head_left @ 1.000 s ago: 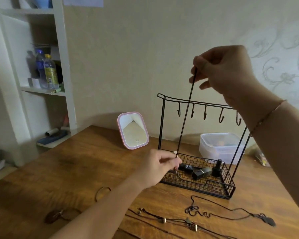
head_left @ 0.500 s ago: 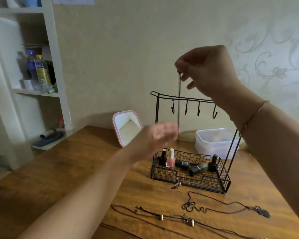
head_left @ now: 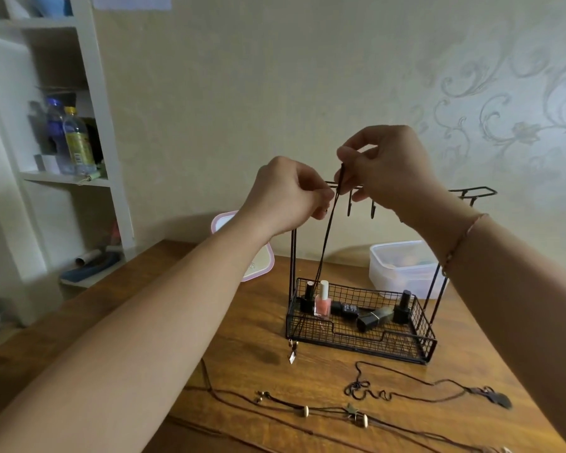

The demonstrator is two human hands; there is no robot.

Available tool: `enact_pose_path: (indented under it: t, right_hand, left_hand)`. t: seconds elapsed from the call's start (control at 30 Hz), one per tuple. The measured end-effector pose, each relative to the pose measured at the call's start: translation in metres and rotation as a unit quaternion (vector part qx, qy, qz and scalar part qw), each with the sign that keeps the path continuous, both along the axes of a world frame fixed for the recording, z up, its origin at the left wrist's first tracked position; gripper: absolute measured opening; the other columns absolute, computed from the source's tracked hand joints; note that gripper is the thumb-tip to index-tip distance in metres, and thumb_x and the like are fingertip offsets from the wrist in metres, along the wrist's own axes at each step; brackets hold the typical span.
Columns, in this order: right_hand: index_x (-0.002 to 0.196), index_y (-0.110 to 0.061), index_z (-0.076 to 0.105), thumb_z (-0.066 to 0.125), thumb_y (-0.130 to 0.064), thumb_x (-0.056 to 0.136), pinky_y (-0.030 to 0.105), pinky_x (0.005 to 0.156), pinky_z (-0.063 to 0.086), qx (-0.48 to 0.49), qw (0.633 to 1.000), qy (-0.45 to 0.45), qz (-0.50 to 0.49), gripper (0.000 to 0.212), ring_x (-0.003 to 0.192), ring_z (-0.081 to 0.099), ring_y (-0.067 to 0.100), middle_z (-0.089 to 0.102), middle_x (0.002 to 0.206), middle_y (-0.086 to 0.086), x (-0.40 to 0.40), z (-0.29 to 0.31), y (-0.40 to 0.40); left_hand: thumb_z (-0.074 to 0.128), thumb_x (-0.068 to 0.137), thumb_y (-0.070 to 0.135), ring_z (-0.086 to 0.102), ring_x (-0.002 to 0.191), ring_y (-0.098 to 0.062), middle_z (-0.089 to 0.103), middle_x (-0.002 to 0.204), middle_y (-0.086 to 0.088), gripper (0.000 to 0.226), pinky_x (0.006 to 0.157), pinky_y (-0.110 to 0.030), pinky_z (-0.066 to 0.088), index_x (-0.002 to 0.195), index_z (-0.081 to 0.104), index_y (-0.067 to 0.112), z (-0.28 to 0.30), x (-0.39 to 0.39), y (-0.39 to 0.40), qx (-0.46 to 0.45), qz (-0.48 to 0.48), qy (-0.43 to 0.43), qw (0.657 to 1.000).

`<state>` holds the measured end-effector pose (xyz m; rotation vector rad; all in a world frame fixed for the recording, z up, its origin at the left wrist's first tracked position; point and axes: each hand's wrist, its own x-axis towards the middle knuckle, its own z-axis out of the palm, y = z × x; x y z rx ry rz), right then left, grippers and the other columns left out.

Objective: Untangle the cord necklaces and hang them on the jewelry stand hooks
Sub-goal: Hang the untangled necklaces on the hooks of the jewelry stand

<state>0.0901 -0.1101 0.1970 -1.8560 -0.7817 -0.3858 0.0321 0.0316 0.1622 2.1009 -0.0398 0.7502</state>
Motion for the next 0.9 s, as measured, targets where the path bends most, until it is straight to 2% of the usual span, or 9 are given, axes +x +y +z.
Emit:
enact_pose_path:
  t: [0.13, 0.23, 0.47, 0.53, 0.6, 0.73, 0.77, 0.83, 0.9]
  right_hand:
    - [0.077, -0.016, 0.068, 0.067, -0.017, 0.092, 0.049, 0.057, 0.06, -0.02, 0.999, -0.041, -0.024, 0.015, 0.064, 0.072, 0.028, 0.072, 0.063, 0.004, 0.002, -0.002, 0.002]
    - [0.075, -0.016, 0.069, 0.067, -0.015, 0.091, 0.046, 0.057, 0.06, -0.022, 0.998, -0.052, -0.02, 0.016, 0.062, 0.072, 0.021, 0.072, 0.066, 0.005, 0.002, -0.003, 0.004]
    - [0.079, -0.011, 0.07, 0.066, -0.012, 0.091, 0.054, 0.062, 0.06, -0.01, 1.0, -0.01, 0.005, 0.013, 0.063, 0.069, 0.036, 0.069, 0.064, 0.007, 0.008, -0.008, 0.003]
    - [0.081, -0.008, 0.068, 0.062, -0.009, 0.094, 0.044, 0.065, 0.06, 0.019, 0.996, 0.067, 0.052, 0.014, 0.058, 0.064, 0.029, 0.063, 0.065, 0.009, 0.008, -0.008, 0.001]
    - [0.087, -0.006, 0.063, 0.054, -0.008, 0.1, 0.033, 0.065, 0.058, 0.079, 0.968, 0.194, 0.136, 0.016, 0.058, 0.062, 0.019, 0.056, 0.068, 0.007, 0.009, -0.007, -0.001]
    - [0.086, -0.01, 0.054, 0.047, -0.017, 0.102, 0.017, 0.04, 0.045, 0.165, 0.852, 0.423, 0.259, 0.019, 0.045, 0.052, 0.01, 0.049, 0.062, 0.002, 0.009, -0.001, -0.009]
    - [0.085, -0.012, 0.054, 0.054, -0.023, 0.097, 0.014, 0.034, 0.036, 0.14, 0.854, 0.427, 0.262, 0.017, 0.041, 0.044, 0.006, 0.048, 0.06, 0.0, 0.009, 0.0, -0.011]
    - [0.088, -0.013, 0.058, 0.064, -0.028, 0.09, 0.013, 0.035, 0.025, 0.044, 0.912, 0.345, 0.217, 0.016, 0.042, 0.034, 0.005, 0.048, 0.062, -0.001, 0.011, -0.001, -0.016]
    - [0.092, -0.01, 0.067, 0.072, -0.029, 0.087, 0.02, 0.043, 0.032, -0.052, 0.972, 0.202, 0.108, 0.02, 0.048, 0.043, 0.01, 0.054, 0.069, 0.006, 0.01, -0.005, -0.017]
  left_hand:
    - [0.07, 0.092, 0.021, 0.075, 0.077, -0.021, 0.077, 0.08, -0.008, 0.015, 0.078, -0.04, 0.059, 0.084, 0.075, 0.01, 0.002, -0.001, -0.005, -0.09, -0.039, 0.001, 0.995]
    - [0.073, 0.088, 0.013, 0.075, 0.074, -0.023, 0.076, 0.075, -0.009, 0.008, 0.073, -0.038, 0.059, 0.081, 0.074, 0.012, 0.0, 0.001, -0.004, -0.089, -0.027, -0.019, 0.995]
    - [0.063, 0.095, 0.01, 0.07, 0.068, -0.012, 0.07, 0.071, 0.0, 0.014, 0.063, -0.021, 0.05, 0.082, 0.067, 0.014, -0.001, 0.007, -0.003, -0.05, -0.034, -0.005, 0.998]
    - [0.057, 0.096, 0.008, 0.068, 0.068, -0.013, 0.068, 0.071, -0.001, 0.018, 0.066, -0.026, 0.051, 0.081, 0.063, 0.015, -0.001, 0.01, -0.003, -0.038, -0.024, -0.011, 0.999]
    - [0.051, 0.097, 0.007, 0.067, 0.066, -0.017, 0.067, 0.068, 0.0, 0.022, 0.068, -0.033, 0.052, 0.079, 0.06, 0.015, -0.002, 0.014, -0.003, -0.057, -0.024, -0.021, 0.998]
    - [0.044, 0.101, 0.008, 0.057, 0.053, -0.019, 0.058, 0.061, -0.001, 0.021, 0.059, -0.034, 0.056, 0.084, 0.055, 0.013, -0.003, 0.017, -0.007, -0.185, -0.072, -0.006, 0.98]
    - [0.045, 0.101, 0.008, 0.051, 0.049, -0.017, 0.053, 0.059, 0.001, 0.02, 0.053, -0.032, 0.052, 0.085, 0.055, 0.014, -0.004, 0.017, -0.006, -0.201, -0.076, -0.008, 0.977]
    - [0.047, 0.101, 0.008, 0.044, 0.05, -0.014, 0.049, 0.062, 0.001, 0.018, 0.048, -0.028, 0.046, 0.086, 0.055, 0.015, -0.008, 0.019, -0.002, -0.169, -0.068, -0.02, 0.983]
    - [0.05, 0.101, 0.008, 0.05, 0.056, -0.016, 0.053, 0.071, -0.003, 0.014, 0.051, -0.031, 0.05, 0.091, 0.059, 0.012, -0.012, 0.018, 0.001, -0.107, -0.074, -0.034, 0.991]
